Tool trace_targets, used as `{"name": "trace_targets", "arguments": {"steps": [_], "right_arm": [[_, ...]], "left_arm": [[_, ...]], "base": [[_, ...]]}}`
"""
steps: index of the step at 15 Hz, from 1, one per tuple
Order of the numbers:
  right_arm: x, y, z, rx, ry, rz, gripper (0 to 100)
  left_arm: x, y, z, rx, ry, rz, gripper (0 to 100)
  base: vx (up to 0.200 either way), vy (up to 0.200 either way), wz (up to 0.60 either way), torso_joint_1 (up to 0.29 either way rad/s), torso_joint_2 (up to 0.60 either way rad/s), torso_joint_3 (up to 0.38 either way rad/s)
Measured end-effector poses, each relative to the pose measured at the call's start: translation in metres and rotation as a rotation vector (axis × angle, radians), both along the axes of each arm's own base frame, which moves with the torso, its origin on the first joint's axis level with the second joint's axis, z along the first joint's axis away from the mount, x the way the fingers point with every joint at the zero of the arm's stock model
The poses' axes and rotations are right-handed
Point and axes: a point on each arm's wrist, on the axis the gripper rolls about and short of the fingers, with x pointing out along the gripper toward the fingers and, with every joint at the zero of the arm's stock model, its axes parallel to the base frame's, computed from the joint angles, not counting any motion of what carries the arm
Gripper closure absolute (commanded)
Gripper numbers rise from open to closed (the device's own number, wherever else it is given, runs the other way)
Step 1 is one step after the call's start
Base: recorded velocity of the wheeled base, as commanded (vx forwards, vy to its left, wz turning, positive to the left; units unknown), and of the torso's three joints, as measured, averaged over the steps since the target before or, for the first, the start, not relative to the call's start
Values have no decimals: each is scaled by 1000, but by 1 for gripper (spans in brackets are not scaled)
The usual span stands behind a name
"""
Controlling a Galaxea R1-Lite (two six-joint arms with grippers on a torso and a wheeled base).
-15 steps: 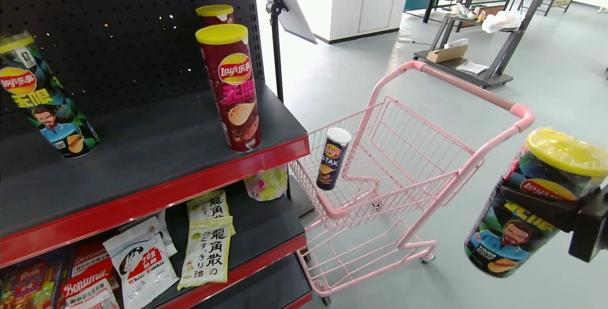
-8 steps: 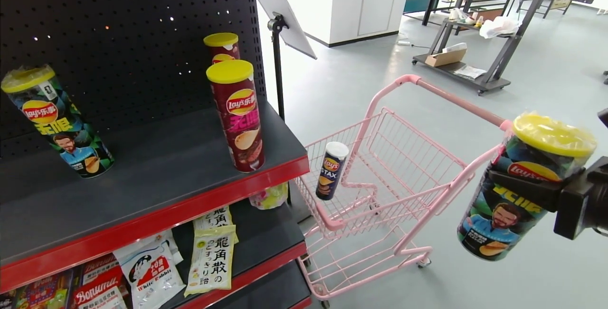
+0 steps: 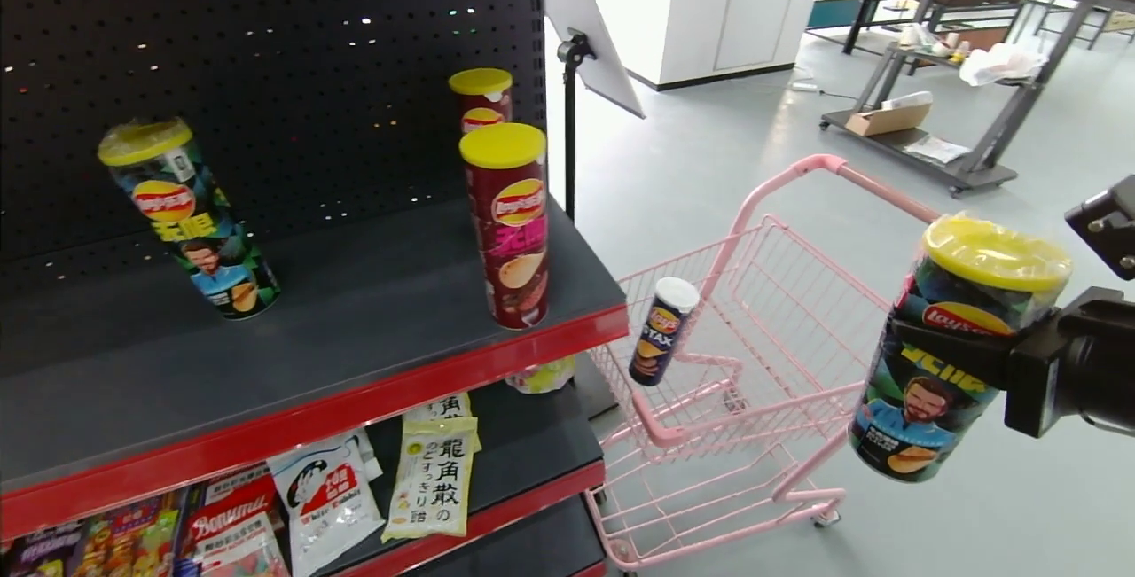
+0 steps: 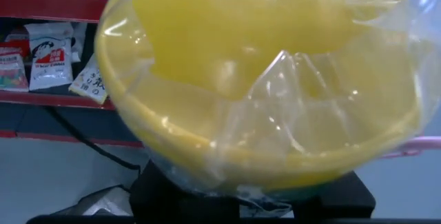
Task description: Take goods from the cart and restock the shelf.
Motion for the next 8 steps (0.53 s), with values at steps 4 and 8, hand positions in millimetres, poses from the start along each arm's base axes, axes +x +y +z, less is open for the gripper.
{"name": "trace_targets", "arguments": {"steps": [4, 8], "right_arm": [[-1, 0, -3, 0, 7, -3, 100], [-5, -2, -10, -1, 9, -7, 100]], "left_arm": [[0, 0, 0, 1, 0, 0, 0], [0, 0, 0, 2, 0, 0, 0]], "base": [[0, 0, 600, 6, 1, -1], [0, 0, 0, 0, 0, 0]]}}
